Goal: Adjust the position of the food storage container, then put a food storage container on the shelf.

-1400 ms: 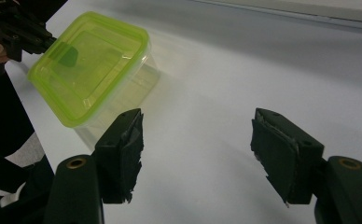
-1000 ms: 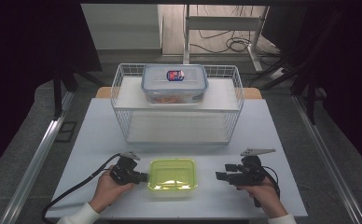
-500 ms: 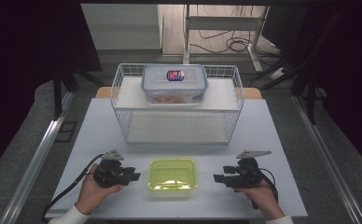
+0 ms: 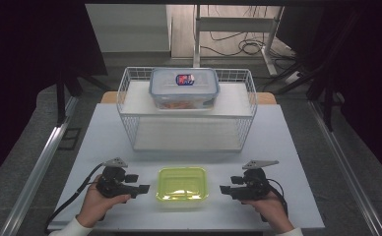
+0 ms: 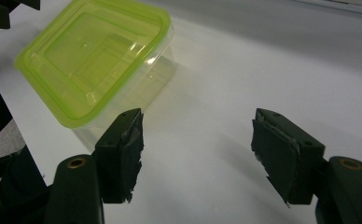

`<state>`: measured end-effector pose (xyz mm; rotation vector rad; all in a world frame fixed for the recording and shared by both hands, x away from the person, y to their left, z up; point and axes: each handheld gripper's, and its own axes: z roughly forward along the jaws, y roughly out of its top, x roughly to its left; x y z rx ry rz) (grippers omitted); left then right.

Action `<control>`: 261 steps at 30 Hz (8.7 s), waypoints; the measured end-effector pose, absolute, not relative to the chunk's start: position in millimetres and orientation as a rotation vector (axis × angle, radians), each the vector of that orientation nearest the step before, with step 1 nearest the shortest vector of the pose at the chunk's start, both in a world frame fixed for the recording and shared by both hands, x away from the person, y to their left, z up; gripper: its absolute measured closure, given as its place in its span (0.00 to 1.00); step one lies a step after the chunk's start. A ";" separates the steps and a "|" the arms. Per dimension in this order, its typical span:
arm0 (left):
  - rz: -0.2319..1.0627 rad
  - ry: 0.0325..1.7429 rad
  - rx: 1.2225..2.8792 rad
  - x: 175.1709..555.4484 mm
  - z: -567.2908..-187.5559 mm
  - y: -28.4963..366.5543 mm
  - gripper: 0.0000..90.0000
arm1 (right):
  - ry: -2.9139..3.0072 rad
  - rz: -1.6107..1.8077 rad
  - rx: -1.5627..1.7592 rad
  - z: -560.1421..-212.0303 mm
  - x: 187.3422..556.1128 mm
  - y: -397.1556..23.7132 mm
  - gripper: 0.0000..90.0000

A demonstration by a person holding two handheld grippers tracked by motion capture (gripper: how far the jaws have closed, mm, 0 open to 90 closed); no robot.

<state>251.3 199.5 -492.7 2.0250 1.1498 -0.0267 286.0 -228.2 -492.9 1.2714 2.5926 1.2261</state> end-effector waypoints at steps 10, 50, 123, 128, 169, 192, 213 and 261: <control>-0.075 1.154 1.945 253.9 -490.9 196.3 0.36 | 2.597 1.261 1.254 -489.8 284.1 -214.1 0.37; -0.255 1.151 1.967 273.5 -511.3 164.3 0.50 | 2.664 1.258 1.366 -501.0 298.5 -167.1 0.56; -0.045 1.033 1.919 248.5 -474.7 166.2 0.85 | 2.549 1.462 1.257 -466.3 283.1 -174.7 0.89; 0.012 1.019 1.938 249.8 -460.0 166.0 0.85 | 2.534 1.472 1.234 -456.9 285.2 -172.2 0.89; 0.152 0.900 1.875 297.9 -314.3 171.7 0.85 | 2.398 1.521 1.049 -296.9 326.6 -168.1 0.89; 0.130 0.961 1.858 363.3 -261.7 182.0 0.87 | 2.365 1.511 1.082 -240.2 384.2 -153.9 0.89; 0.062 1.026 1.835 414.4 -253.6 183.0 0.82 | 2.338 1.517 1.262 -236.6 441.4 -148.0 0.86; 0.049 1.094 1.693 415.3 -262.5 185.7 0.19 | 2.146 1.602 1.404 -247.4 437.0 -188.4 0.47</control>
